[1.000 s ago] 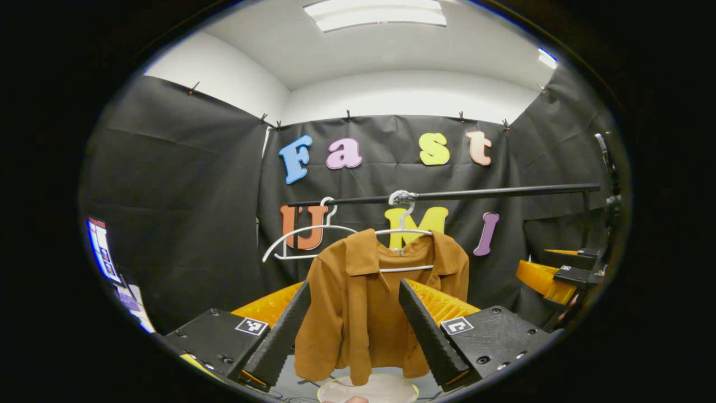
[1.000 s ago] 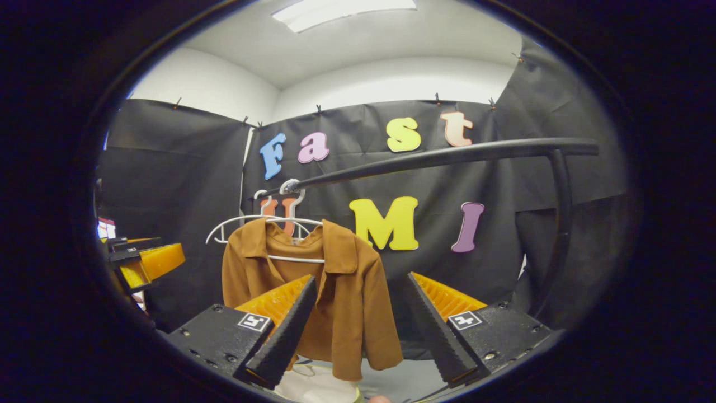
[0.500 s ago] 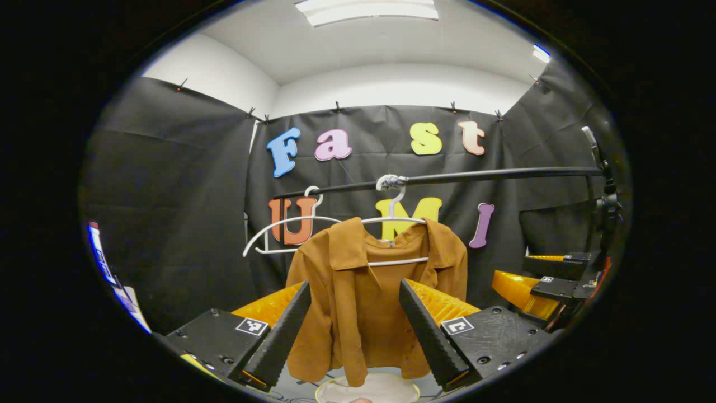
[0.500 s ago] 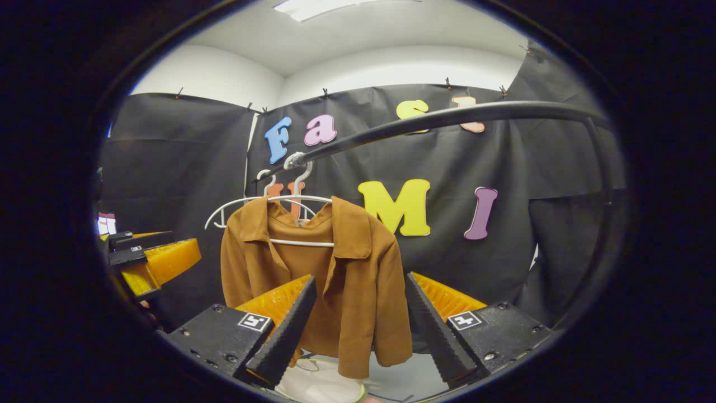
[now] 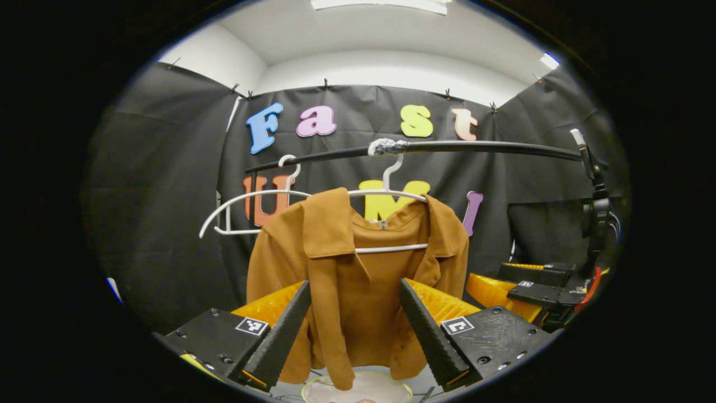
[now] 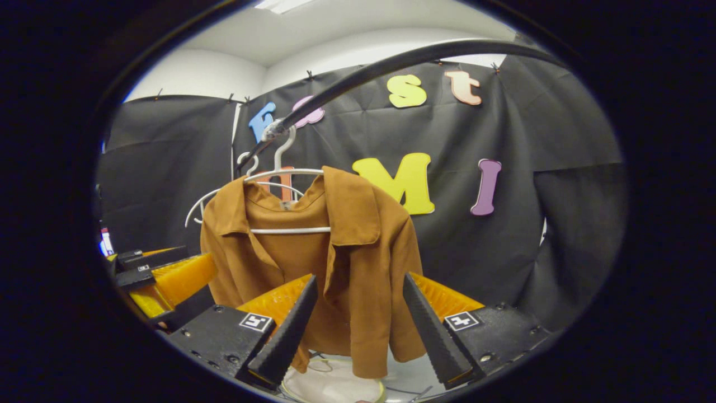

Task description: Grasp the clothes on the hanger with both hands and then place them into the laundry hamper below.

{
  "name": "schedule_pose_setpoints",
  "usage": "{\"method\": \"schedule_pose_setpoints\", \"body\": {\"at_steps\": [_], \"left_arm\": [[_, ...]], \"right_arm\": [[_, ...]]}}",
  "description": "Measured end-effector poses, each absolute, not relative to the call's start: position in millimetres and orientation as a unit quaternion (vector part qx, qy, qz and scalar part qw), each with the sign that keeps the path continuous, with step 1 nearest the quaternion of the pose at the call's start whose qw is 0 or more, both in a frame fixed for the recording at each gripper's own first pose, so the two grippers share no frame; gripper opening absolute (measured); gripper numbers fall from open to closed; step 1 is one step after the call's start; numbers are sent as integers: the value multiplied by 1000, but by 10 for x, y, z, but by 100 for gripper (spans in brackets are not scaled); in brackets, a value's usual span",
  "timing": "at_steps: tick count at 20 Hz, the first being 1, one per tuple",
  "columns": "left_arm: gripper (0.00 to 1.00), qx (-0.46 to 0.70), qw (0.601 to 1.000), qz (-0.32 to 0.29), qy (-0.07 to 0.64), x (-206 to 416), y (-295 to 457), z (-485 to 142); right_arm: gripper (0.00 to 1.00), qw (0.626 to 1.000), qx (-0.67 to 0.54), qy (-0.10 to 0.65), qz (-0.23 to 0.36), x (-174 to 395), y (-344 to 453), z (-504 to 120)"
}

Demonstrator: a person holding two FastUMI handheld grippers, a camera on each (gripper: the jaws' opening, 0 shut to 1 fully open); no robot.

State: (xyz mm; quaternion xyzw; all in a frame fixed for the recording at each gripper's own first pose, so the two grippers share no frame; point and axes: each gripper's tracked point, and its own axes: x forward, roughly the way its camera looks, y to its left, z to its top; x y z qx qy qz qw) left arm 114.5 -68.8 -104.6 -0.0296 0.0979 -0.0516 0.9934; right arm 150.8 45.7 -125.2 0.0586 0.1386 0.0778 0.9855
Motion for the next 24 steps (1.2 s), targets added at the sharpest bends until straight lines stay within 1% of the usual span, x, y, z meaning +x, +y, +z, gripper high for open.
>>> {"method": "schedule_pose_setpoints", "body": {"at_steps": [1, 3, 4, 5, 7, 10, 13, 18, 24], "left_arm": [[96, -34, 993, -58, 102, 1201, -712, -1086], [97, -43, 991, -76, 105, 1321, -796, -1142], [100, -48, 990, -81, 108, 1380, -826, -1165], [100, -53, 989, -82, 111, 1441, -826, -1193], [92, -62, 988, -75, 119, 1602, -770, -1277], [92, -78, 986, -68, 133, 1791, -713, -1400], [100, -89, 985, -57, 136, 1943, -640, -1472], [100, -105, 985, -39, 133, 2134, -591, -1518], [99, -127, 982, 6, 142, 2377, -485, -1565]], "right_arm": [[96, 985, 62, 141, 79, 1567, 479, -1279], [95, 984, 72, 143, 82, 1674, 507, -1325], [95, 983, 80, 144, 85, 1728, 535, -1336], [94, 981, 87, 146, 88, 1786, 541, -1354], [92, 980, 96, 152, 89, 1916, 566, -1399], [88, 978, 105, 157, 91, 2109, 623, -1475], [88, 976, 121, 163, 82, 2275, 634, -1563], [88, 963, 195, 170, 75, 2491, 753, -1663], [87, 946, 266, 165, 81, 2795, 817, -1655]]}}
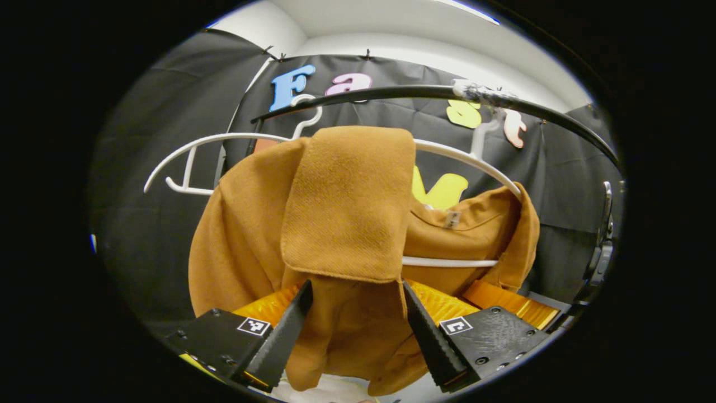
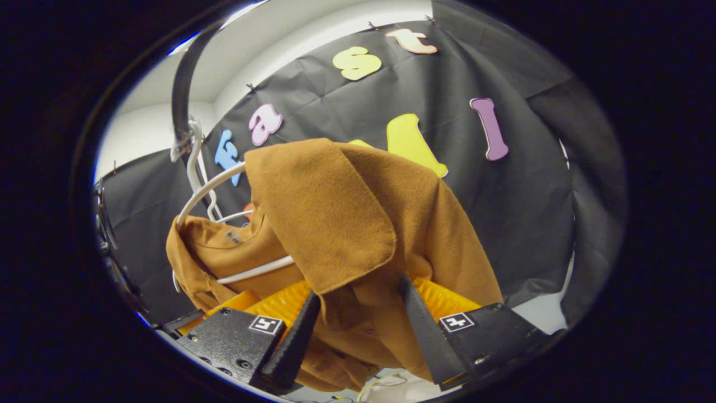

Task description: Grasp the clothes on the hanger with both hands and then place them into the laundry hamper below.

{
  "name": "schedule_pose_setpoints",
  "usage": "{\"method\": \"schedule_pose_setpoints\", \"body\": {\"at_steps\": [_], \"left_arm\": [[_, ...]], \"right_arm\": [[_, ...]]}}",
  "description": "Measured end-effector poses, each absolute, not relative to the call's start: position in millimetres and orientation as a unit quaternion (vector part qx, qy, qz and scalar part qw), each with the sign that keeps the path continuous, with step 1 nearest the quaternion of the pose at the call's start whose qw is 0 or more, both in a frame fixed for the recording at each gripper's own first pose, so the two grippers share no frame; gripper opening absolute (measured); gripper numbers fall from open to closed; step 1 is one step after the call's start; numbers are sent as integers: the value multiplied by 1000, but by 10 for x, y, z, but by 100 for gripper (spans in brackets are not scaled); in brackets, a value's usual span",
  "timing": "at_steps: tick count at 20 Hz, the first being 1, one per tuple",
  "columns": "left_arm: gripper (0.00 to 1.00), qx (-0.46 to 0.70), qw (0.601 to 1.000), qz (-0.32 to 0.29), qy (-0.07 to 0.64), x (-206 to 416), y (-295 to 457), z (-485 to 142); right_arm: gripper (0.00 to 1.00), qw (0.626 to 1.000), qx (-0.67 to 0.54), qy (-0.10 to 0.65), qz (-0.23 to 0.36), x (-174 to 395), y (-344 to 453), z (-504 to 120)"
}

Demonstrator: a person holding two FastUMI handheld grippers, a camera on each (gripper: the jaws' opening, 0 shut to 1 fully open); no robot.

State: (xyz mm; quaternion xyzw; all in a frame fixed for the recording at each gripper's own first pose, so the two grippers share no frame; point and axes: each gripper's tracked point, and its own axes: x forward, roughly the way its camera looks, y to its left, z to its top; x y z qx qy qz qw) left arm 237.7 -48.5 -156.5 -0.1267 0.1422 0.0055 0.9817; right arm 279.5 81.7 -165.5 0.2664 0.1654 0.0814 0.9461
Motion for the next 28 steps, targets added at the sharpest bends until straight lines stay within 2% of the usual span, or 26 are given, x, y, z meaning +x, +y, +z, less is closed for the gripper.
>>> {"method": "schedule_pose_setpoints", "body": {"at_steps": [3, 4, 7, 8, 9, 10, 11, 12, 13, 14, 15, 16, 17, 18, 22, 28], "left_arm": [[99, -132, 980, 20, 146, 2427, -447, -1584], [91, -134, 980, 27, 147, 2439, -414, -1590], [56, -141, 978, 30, 151, 2437, -363, -1618], [45, -141, 978, 26, 154, 2426, -357, -1634], [33, -139, 977, 33, 157, 2405, -308, -1647], [21, -142, 976, 39, 160, 2377, -257, -1664], [10, -148, 975, 32, 161, 2358, -267, -1643], [6, -152, 975, 24, 163, 2317, -299, -1633], [15, -147, 975, 31, 161, 2361, -251, -1666], [1, -144, 976, 33, 160, 2252, -203, -1611], [1, -147, 976, 23, 158, 2236, -223, -1593], [7, -149, 976, 18, 158, 2202, -236, -1569], [7, -147, 976, 16, 157, 2163, -224, -1542], [1, -145, 978, 20, 151, 2127, -182, -1498], [1, -148, 980, 27, 131, 2007, -41, -1311], [1, -155, 982, 55, 94, 1888, 377, -937]], "right_arm": [[88, 937, 291, 172, 85, 2834, 834, -1655], [88, 936, 296, 172, 86, 2837, 836, -1655], [79, 931, 314, 170, 83, 2805, 715, -1668], [65, 928, 321, 170, 77, 2792, 655, -1691], [59, 927, 325, 174, 73, 2783, 606, -1717], [46, 926, 327, 177, 67, 2749, 558, -1757], [38, 926, 329, 177, 63, 2736, 499, -1748], [27, 925, 333, 173, 55, 2724, 429, -1729], [26, 926, 336, 167, 49, 2718, 371, -1706], [22, 926, 338, 160, 44, 2688, 312, -1683], [19, 927, 340, 154, 40, 2690, 264, -1656], [17, 927, 340, 152, 37, 2657, 236, -1649], [16, 927, 341, 152, 35, 2634, 199, -1635], [14, 926, 343, 151, 32, 2608, 172, -1618], [13, 927, 343, 153, 23, 2498, 74, -1563], [12, 909, 402, 110, 24, 2463, -229, -1301]]}}
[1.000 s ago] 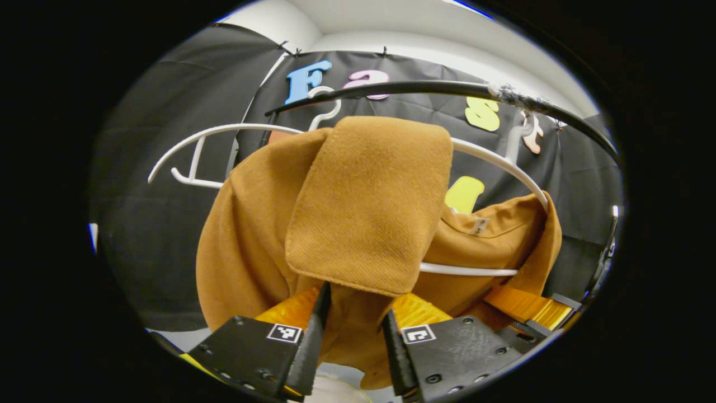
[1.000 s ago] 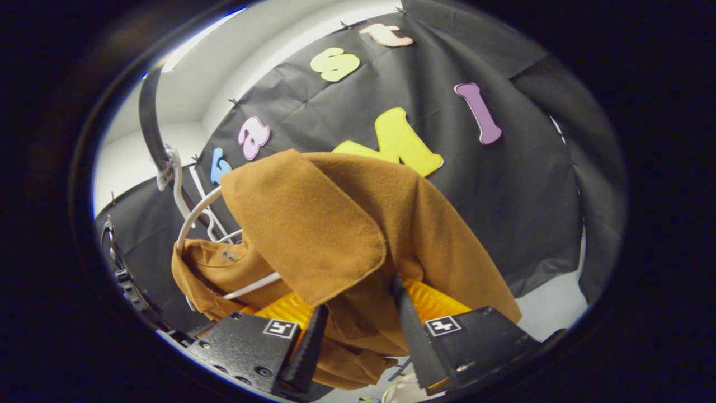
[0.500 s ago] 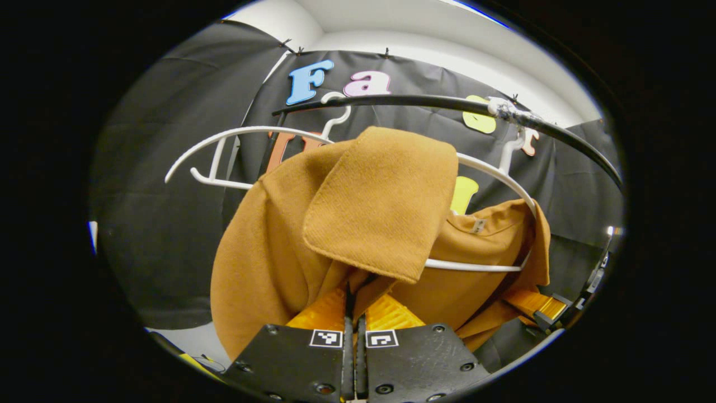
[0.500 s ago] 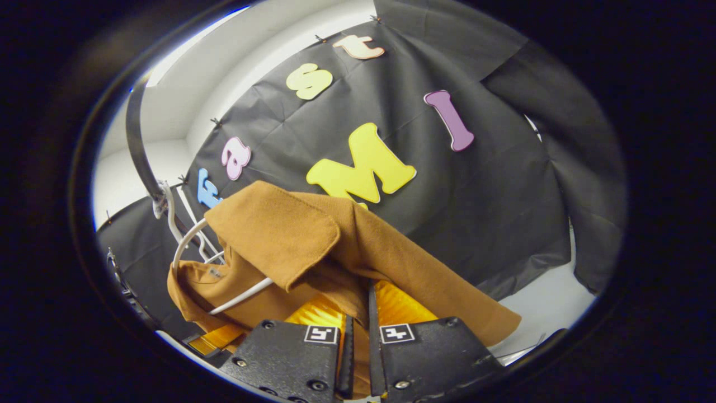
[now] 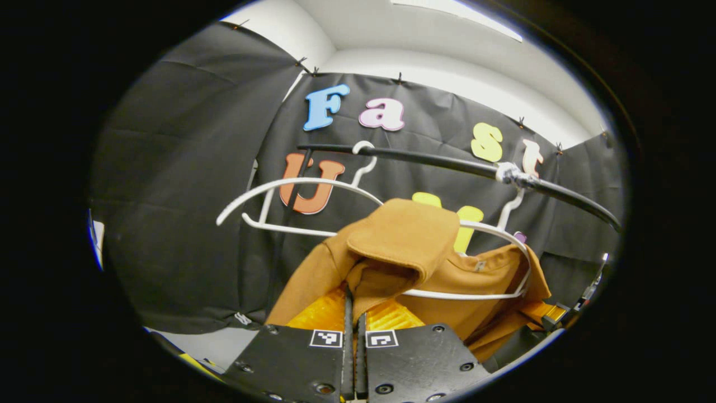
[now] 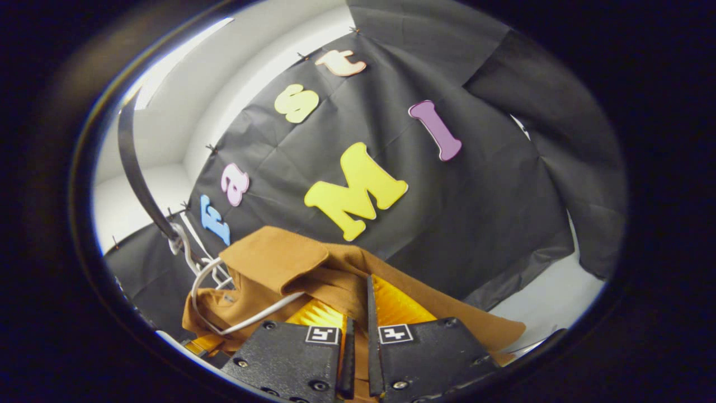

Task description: Grasp the clothes on the hanger with both hands and then place them into the laundry hamper below.

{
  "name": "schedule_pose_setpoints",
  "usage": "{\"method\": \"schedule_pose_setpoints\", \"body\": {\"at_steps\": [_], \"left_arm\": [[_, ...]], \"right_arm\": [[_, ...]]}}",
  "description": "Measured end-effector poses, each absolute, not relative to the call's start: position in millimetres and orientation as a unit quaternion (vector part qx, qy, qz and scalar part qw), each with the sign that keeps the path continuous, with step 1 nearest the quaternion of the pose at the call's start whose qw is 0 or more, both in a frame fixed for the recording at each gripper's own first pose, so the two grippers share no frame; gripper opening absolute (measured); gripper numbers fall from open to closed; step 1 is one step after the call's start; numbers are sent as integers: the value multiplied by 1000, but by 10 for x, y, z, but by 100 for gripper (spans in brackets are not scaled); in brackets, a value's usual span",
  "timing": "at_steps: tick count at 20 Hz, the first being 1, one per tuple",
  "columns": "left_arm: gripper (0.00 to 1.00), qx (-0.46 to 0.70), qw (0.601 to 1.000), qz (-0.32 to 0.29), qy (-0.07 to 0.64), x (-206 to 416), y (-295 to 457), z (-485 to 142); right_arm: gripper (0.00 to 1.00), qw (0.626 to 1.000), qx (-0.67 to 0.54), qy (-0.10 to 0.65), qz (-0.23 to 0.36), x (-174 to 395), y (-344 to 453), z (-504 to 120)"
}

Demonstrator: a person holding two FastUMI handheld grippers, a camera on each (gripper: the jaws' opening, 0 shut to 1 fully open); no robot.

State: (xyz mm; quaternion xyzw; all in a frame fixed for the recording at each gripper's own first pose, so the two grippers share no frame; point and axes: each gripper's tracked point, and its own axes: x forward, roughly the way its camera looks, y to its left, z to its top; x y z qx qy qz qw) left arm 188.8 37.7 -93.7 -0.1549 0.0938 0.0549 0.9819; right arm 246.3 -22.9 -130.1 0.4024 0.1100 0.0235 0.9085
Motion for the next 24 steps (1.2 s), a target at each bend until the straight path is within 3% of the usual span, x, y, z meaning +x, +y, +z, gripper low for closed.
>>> {"method": "schedule_pose_setpoints", "body": {"at_steps": [11, 16, 21, 24], "left_arm": [[1, -147, 984, 55, 83, 1986, 695, -827], [1, -146, 984, 44, 87, 2135, 881, -781], [1, -161, 981, 41, 96, 2235, 1049, -807], [1, -160, 980, 32, 113, 2304, 1018, -974]], "right_arm": [[13, 877, 460, 119, 68, 2830, -336, -1262], [12, 866, 466, 134, 123, 2977, -337, -1208], [11, 825, 515, 123, 199, 2967, -406, -1115], [11, 817, 519, 127, 215, 3044, -416, -1182]]}}
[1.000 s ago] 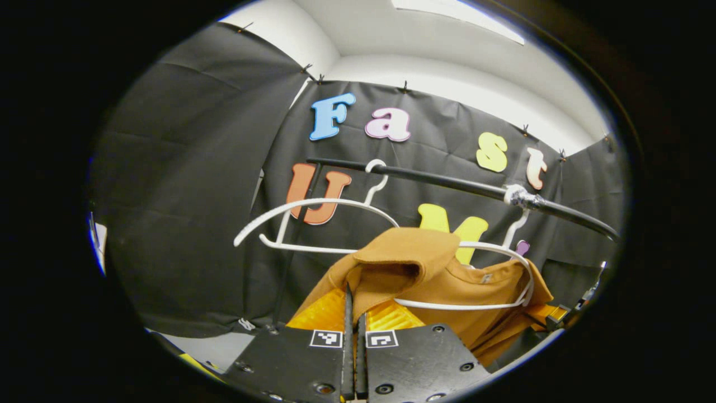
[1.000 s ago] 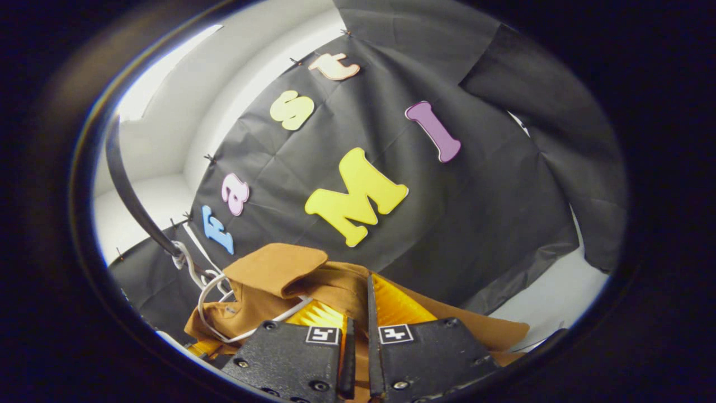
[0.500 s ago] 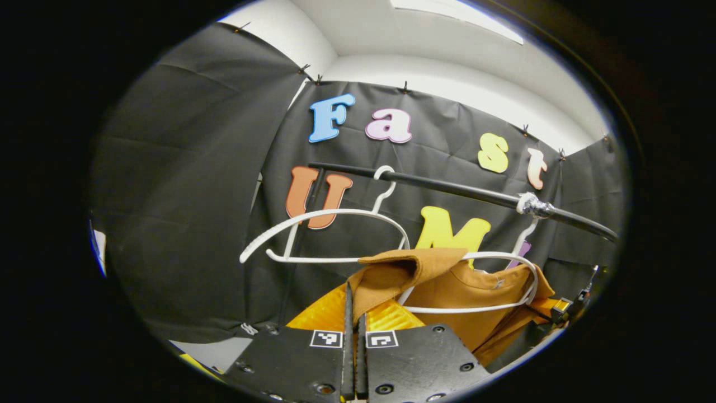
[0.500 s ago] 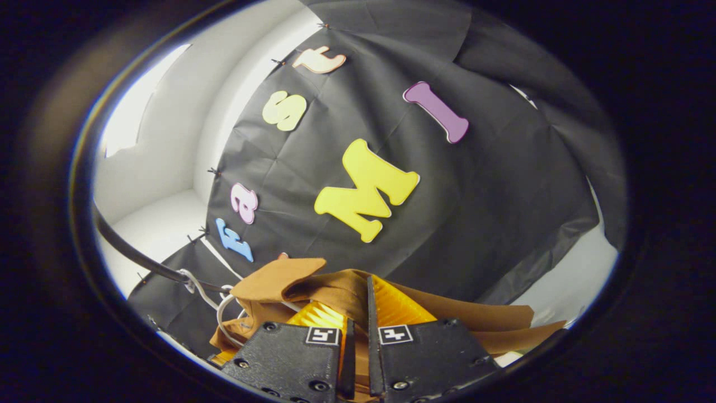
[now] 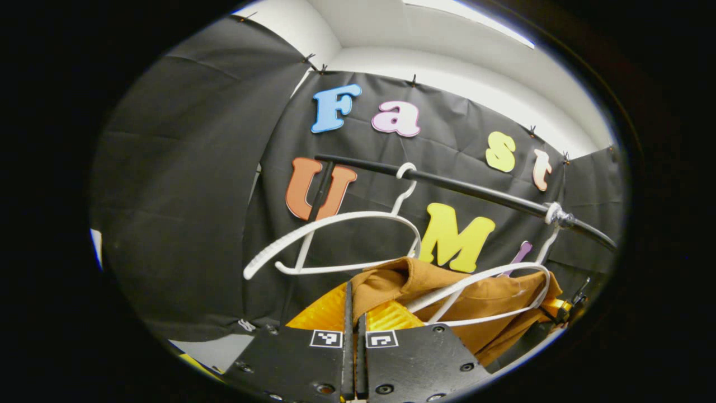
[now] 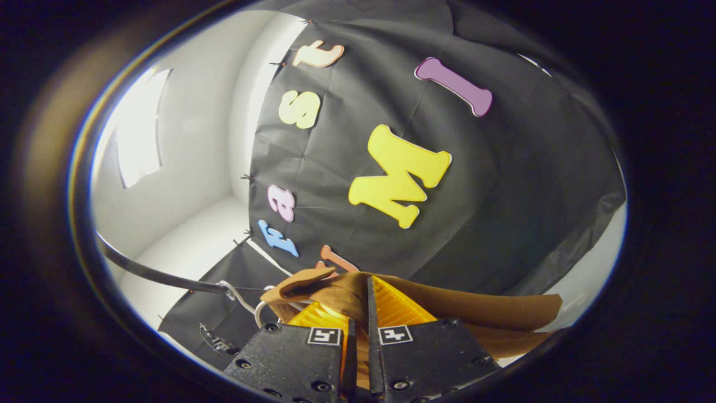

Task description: Grasp the clothes on the hanger with both hands and then place them into the laundry hamper below.

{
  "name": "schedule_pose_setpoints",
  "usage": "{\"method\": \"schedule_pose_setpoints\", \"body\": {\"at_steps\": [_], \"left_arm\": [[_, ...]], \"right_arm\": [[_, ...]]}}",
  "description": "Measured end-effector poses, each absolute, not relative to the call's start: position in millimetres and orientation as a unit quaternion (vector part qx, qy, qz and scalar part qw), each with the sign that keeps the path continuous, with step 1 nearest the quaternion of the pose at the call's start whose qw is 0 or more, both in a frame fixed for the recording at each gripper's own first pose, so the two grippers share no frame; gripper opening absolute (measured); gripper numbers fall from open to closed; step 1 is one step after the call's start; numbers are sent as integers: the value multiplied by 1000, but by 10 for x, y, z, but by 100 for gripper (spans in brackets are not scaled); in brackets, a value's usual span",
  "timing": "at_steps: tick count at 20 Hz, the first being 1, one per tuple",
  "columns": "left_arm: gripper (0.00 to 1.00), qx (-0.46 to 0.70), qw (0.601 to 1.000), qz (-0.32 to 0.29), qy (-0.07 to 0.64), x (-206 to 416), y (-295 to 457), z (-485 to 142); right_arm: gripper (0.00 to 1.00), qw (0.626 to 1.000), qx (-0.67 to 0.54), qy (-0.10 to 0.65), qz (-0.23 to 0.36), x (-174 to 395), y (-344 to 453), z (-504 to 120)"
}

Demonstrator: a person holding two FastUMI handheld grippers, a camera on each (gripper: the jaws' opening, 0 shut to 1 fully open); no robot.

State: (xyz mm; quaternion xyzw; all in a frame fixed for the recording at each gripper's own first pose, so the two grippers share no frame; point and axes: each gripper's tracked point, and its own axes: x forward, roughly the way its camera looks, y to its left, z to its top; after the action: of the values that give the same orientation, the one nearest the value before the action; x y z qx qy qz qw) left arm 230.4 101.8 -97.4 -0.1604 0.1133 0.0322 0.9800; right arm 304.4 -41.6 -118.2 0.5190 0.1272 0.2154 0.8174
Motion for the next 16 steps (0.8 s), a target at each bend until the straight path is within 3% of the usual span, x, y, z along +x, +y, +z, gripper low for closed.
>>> {"method": "schedule_pose_setpoints", "body": {"at_steps": [10, 16], "left_arm": [[1, -214, 965, -34, 147, 2368, 1079, -1262], [1, -259, 950, -50, 168, 2330, 1131, -1468]], "right_arm": [[12, 791, 541, 160, 238, 3381, -309, -1447], [7, 779, 556, 214, 197, 3441, -299, -1920]]}}
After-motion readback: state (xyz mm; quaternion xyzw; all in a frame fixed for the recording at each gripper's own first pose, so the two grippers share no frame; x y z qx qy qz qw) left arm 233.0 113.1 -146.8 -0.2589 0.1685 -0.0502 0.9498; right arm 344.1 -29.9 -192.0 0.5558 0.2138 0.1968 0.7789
